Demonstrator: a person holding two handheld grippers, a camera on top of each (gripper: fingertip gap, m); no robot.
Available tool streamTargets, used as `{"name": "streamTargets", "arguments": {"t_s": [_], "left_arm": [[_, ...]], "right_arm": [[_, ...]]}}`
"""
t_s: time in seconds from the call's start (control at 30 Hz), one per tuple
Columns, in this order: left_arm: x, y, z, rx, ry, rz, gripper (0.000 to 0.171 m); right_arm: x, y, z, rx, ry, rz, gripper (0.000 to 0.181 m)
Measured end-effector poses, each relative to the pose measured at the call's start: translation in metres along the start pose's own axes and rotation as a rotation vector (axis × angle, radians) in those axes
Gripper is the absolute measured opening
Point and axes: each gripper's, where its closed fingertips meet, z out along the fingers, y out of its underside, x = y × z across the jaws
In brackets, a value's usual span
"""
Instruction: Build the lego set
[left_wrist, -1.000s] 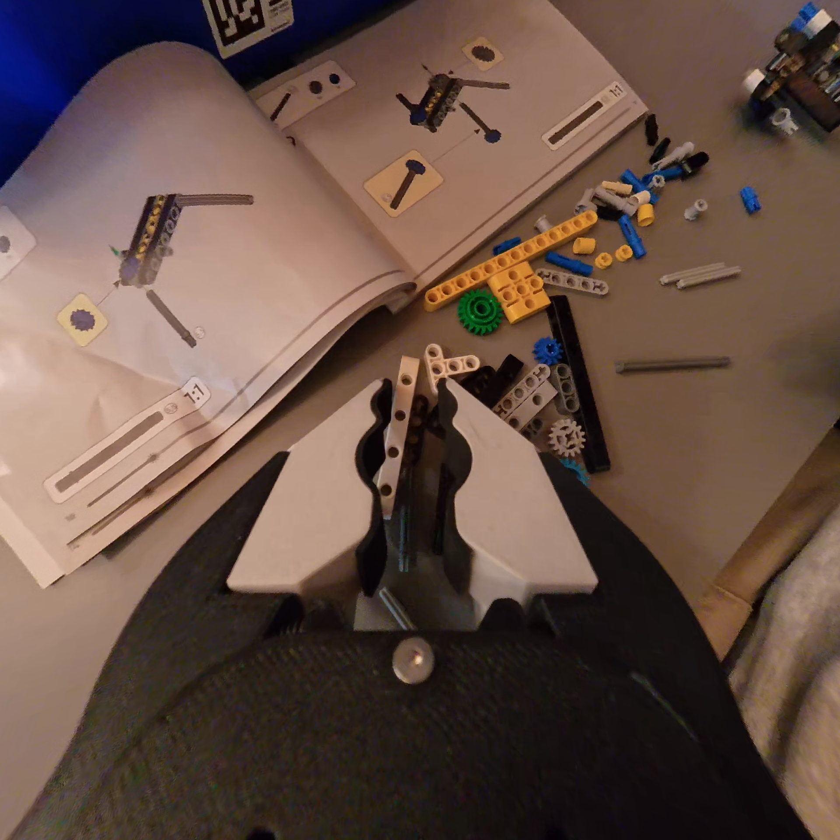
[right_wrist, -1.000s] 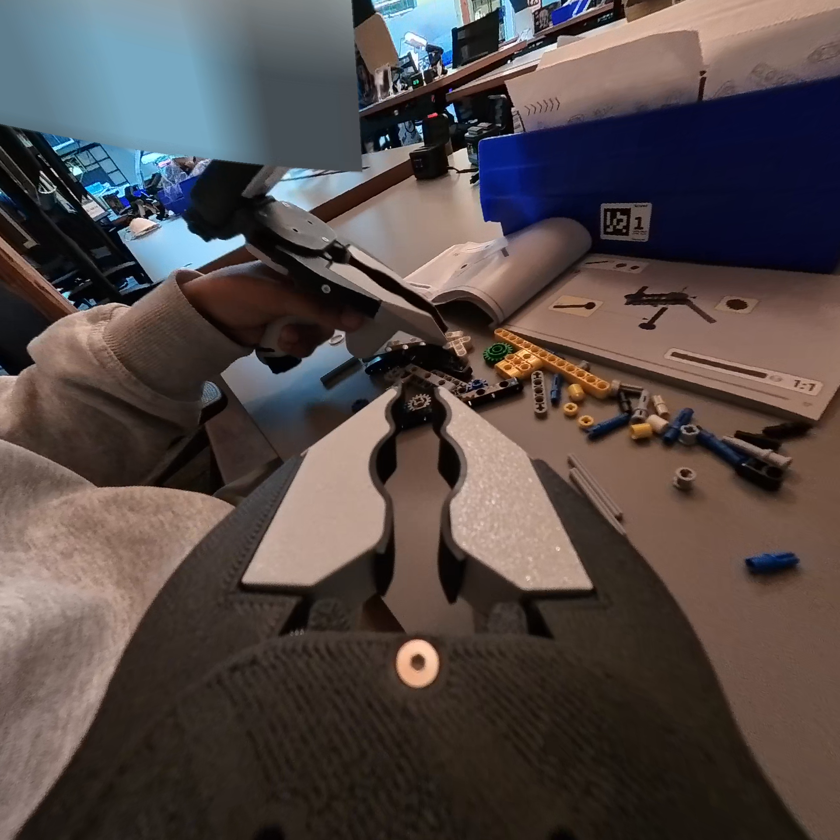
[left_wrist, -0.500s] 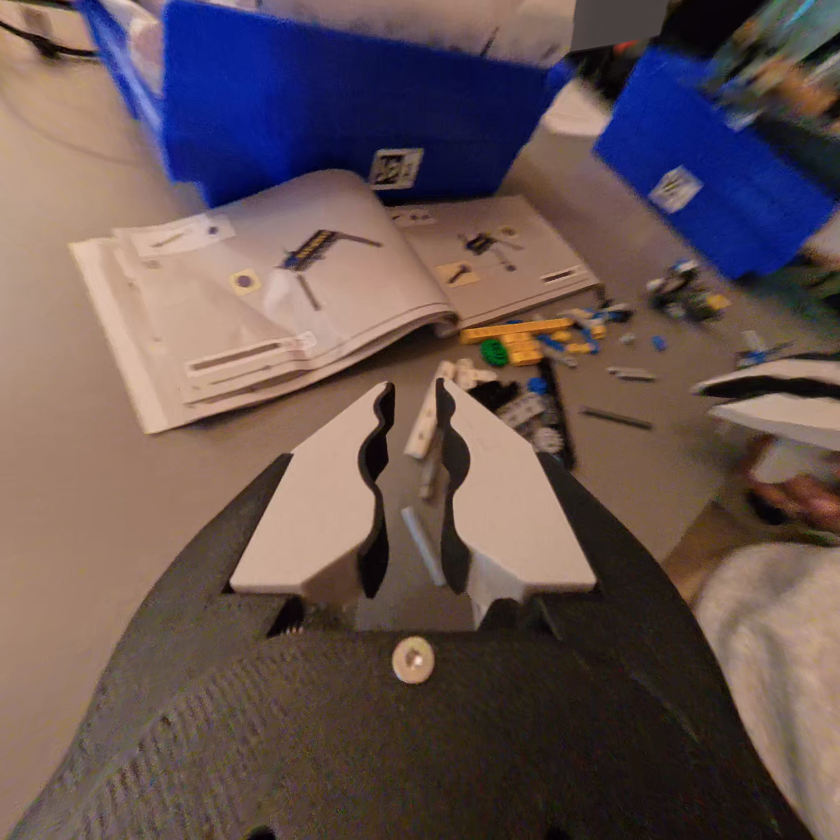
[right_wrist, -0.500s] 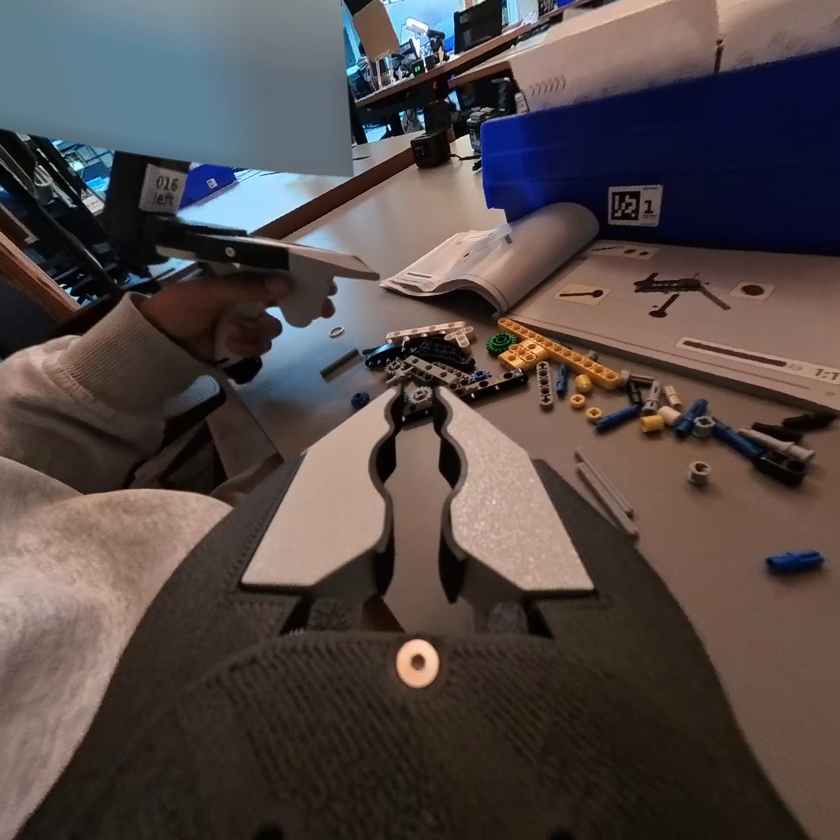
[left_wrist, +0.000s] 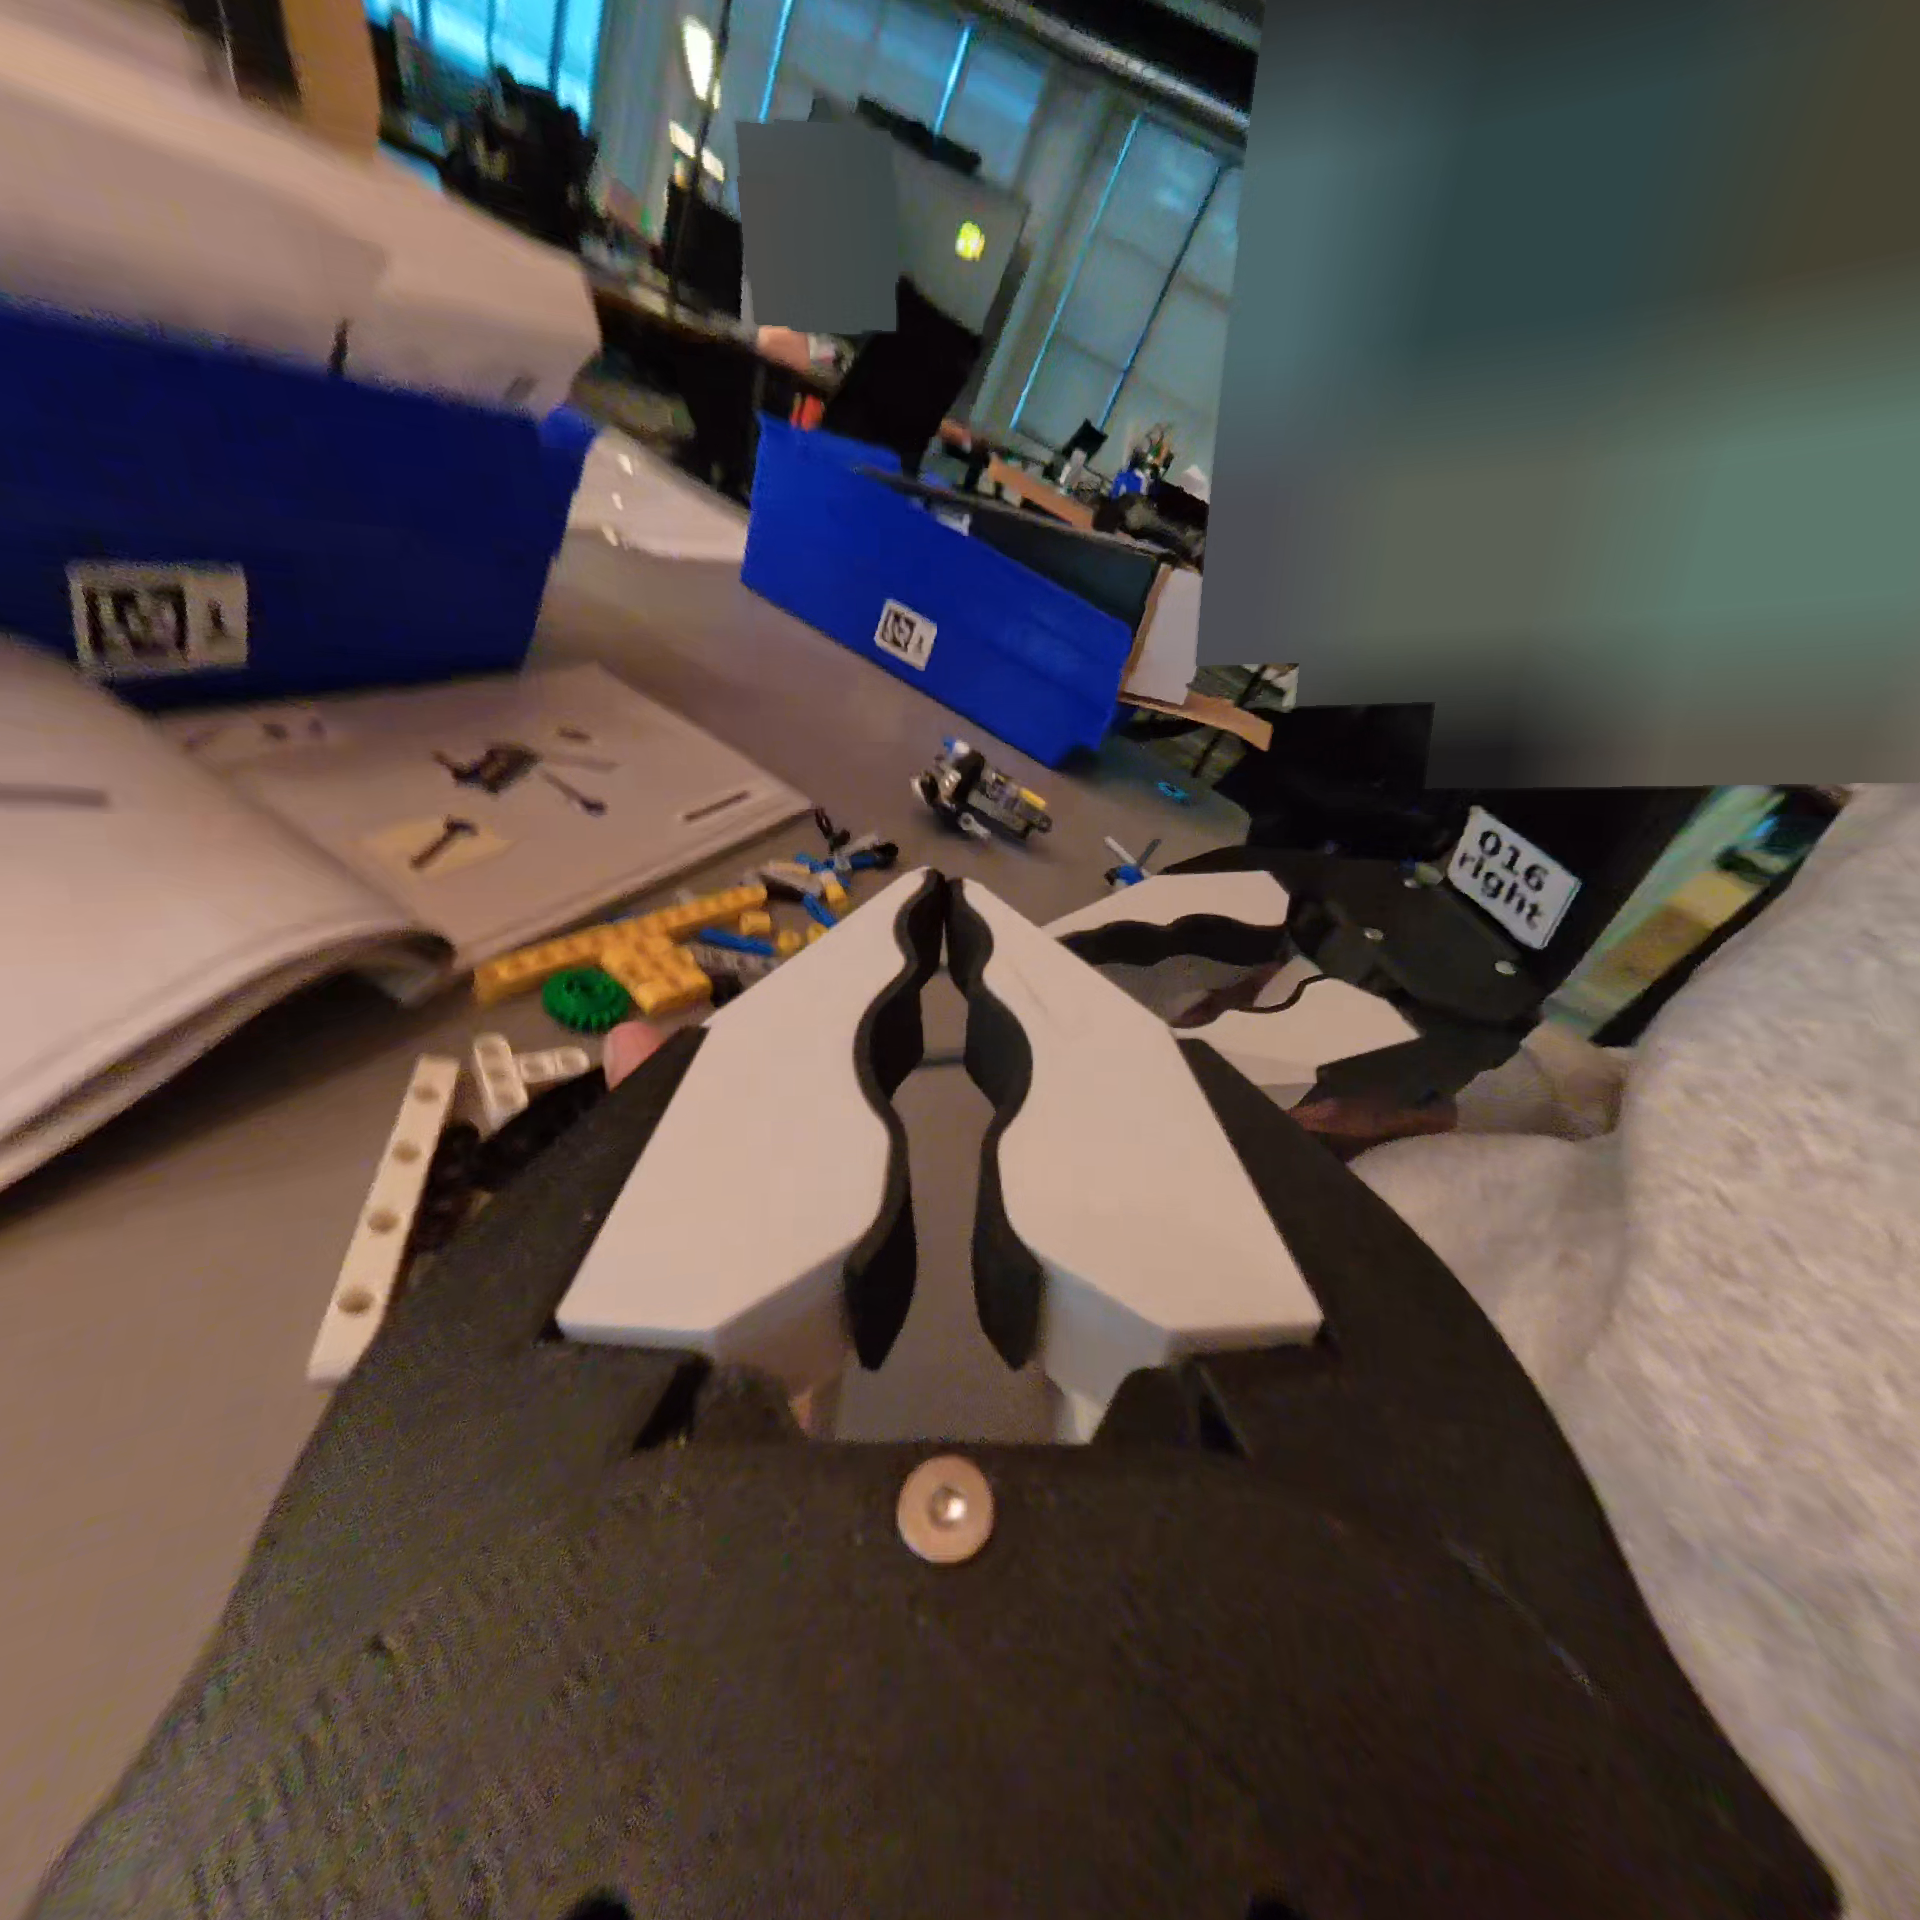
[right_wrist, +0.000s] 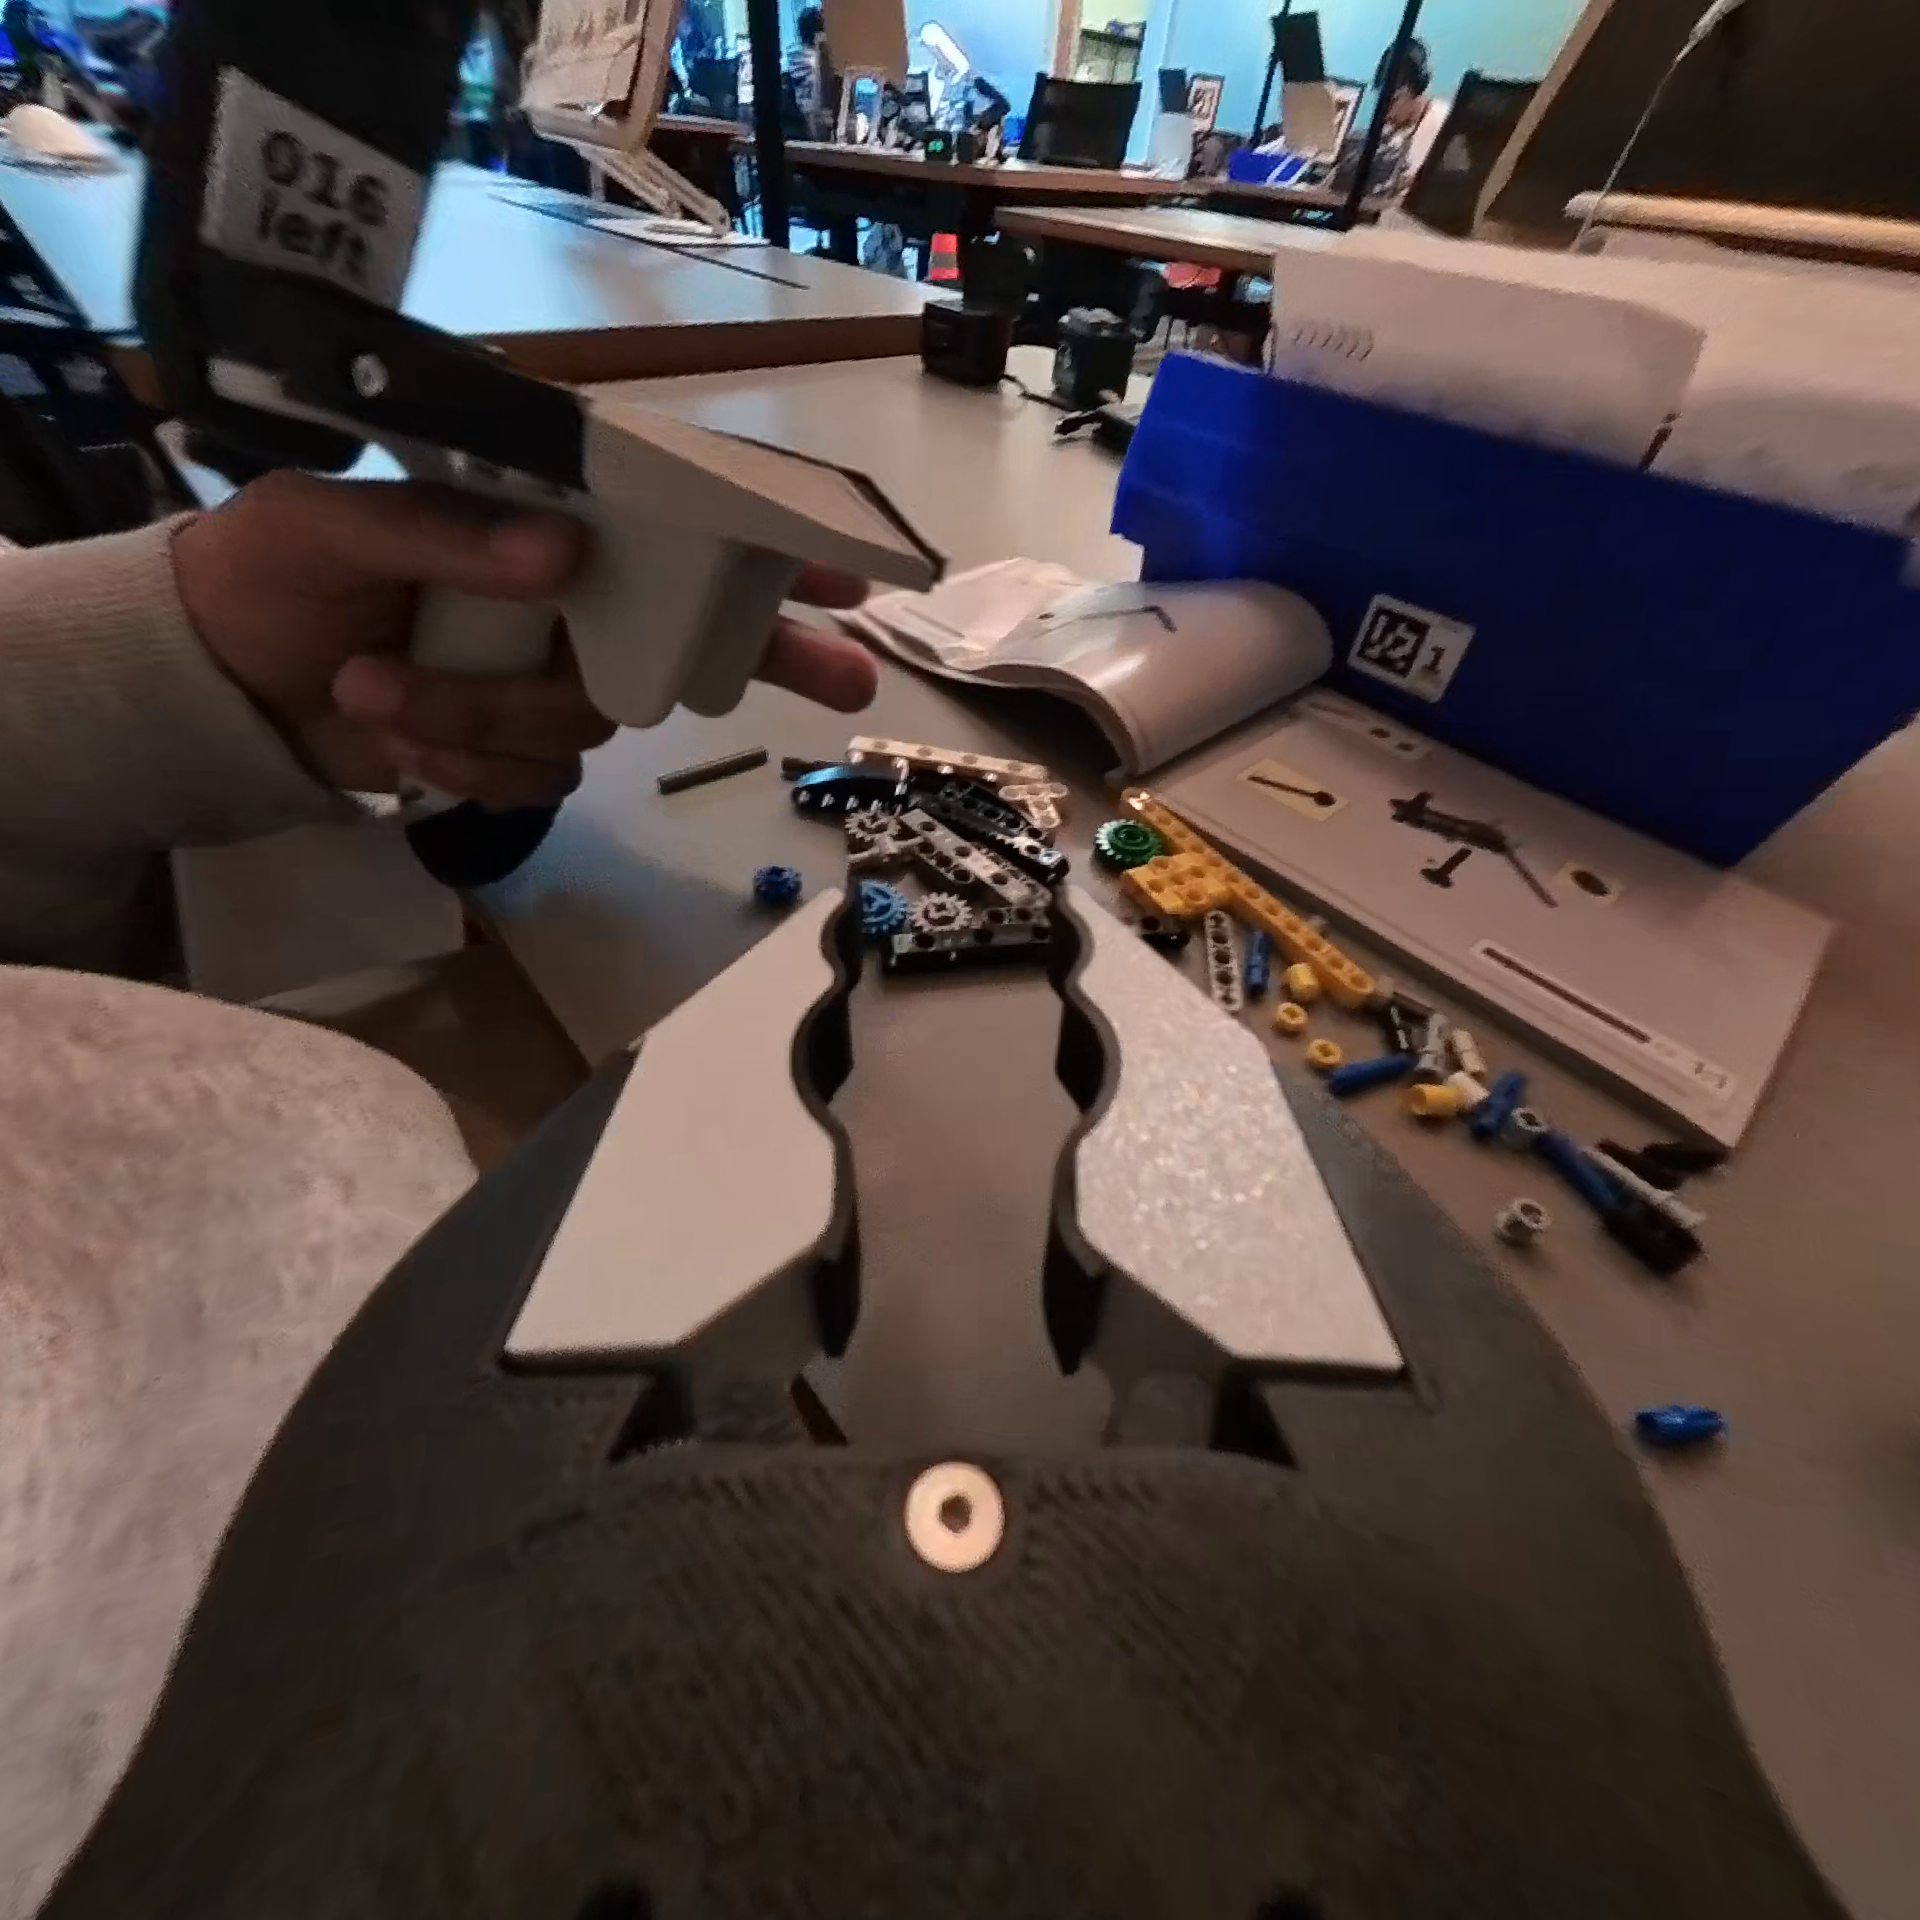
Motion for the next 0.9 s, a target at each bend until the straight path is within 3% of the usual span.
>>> {"name": "streamTargets", "arguments": {"t_s": [0.1, 0.27, 0.33, 0.37, 0.47, 0.53, 0.6, 0.73, 0.9], "left_arm": [[0.001, -0.010, -0.002, 0.057, -0.084, 0.129, 0.000], [0.005, -0.021, -0.006, 0.139, -0.087, 0.118, 0.000], [0.021, -0.018, -0.005, 0.120, 0.023, 0.073, 0.003], [0.034, -0.015, -0.003, 0.102, 0.108, 0.045, 0.020], [0.063, -0.005, 0.007, 0.061, 0.239, 0.007, 0.036], [0.077, 0.004, 0.017, 0.046, 0.262, 0.019, 0.043], [0.088, 0.010, 0.027, 0.059, 0.270, 0.024, 0.048], [0.108, 0.025, 0.041, 0.049, 0.297, 0.022, 0.054], [0.093, 0.027, 0.045, 0.052, 0.211, 0.006, 0.049]], "right_arm": [[0.010, -0.006, -0.003, 0.032, 0.023, 0.033, 0.042], [0.024, -0.012, -0.007, 0.064, -0.006, 0.196, 0.049], [0.029, -0.017, -0.010, 0.084, -0.018, 0.233, 0.045], [0.032, -0.018, -0.012, 0.095, -0.014, 0.242, 0.044], [0.039, -0.022, -0.014, 0.110, -0.002, 0.252, 0.040], [0.040, -0.021, -0.014, 0.103, -0.010, 0.263, 0.031], [0.037, -0.017, -0.012, 0.072, -0.023, 0.261, 0.001], [0.041, -0.013, -0.009, 0.048, 0.018, 0.267, 0.000], [0.045, -0.011, -0.010, 0.052, 0.020, 0.316, 0.000]]}}
